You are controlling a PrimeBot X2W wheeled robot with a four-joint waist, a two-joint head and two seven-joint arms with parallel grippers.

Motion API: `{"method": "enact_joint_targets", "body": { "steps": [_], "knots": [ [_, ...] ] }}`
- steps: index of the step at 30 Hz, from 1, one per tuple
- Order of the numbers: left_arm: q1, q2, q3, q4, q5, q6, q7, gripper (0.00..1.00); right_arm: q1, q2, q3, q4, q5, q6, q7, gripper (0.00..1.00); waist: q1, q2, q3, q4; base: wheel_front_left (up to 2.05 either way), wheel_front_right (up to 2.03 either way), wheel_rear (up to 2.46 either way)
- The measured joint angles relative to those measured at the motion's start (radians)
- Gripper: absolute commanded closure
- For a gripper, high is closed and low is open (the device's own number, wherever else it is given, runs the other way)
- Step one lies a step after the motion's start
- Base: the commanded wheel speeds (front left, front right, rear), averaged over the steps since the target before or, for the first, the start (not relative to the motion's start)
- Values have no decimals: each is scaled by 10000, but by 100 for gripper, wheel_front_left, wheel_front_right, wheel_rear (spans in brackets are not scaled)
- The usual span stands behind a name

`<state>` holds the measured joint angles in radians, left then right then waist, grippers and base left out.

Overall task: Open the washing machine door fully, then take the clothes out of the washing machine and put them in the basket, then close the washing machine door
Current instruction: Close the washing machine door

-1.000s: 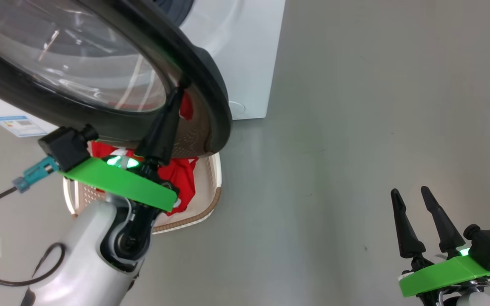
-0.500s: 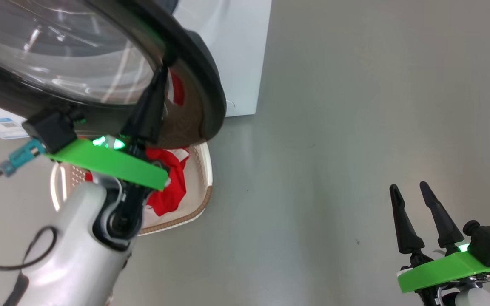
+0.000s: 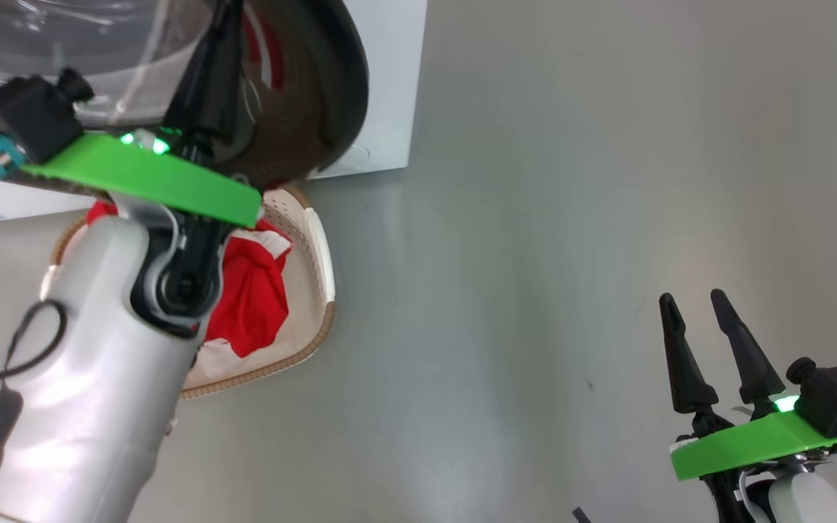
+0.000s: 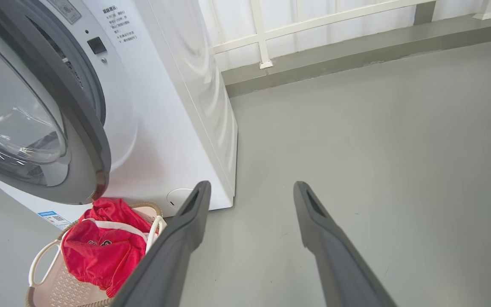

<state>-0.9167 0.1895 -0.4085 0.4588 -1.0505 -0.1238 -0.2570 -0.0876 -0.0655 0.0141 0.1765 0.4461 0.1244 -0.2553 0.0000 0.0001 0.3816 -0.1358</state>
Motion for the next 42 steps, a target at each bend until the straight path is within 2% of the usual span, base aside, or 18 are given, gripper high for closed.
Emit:
{"method": "enact_joint_targets", "body": {
  "steps": [10,20,25,28,31,34,38,42],
  "knots": [
    [-562,-42,230,637,435,-2,-2,100,-208,92,-2,15,21,0,0,0,0,0,292,-306,0,0,0],
    [-485,-146,347,685,522,-2,-2,100,-208,109,-44,19,21,0,0,0,0,0,186,-209,0,0,0],
    [238,-174,476,619,568,-2,0,100,-192,71,-69,38,21,0,0,0,0,0,-45,-95,0,0,0],
    [1298,-232,654,407,581,-2,0,100,-160,-44,-113,44,12,0,0,0,0,-1,-276,48,0,0,0],
    [2091,-268,788,270,788,-2,0,82,-103,-148,-151,46,10,0,0,0,0,0,-463,190,0,0,0],
    [2875,-391,1158,107,836,-2,0,69,145,-247,-184,56,6,0,0,0,0,0,-670,353,0,0,0],
    [3800,-493,1699,-77,934,-2,0,58,483,-345,-198,63,-58,0,0,0,0,0,-956,596,0,0,0],
    [4604,-504,2136,-192,1087,-2,0,51,686,-470,-276,61,-65,0,0,0,0,0,-1239,842,0,0,0]
  ]
}}
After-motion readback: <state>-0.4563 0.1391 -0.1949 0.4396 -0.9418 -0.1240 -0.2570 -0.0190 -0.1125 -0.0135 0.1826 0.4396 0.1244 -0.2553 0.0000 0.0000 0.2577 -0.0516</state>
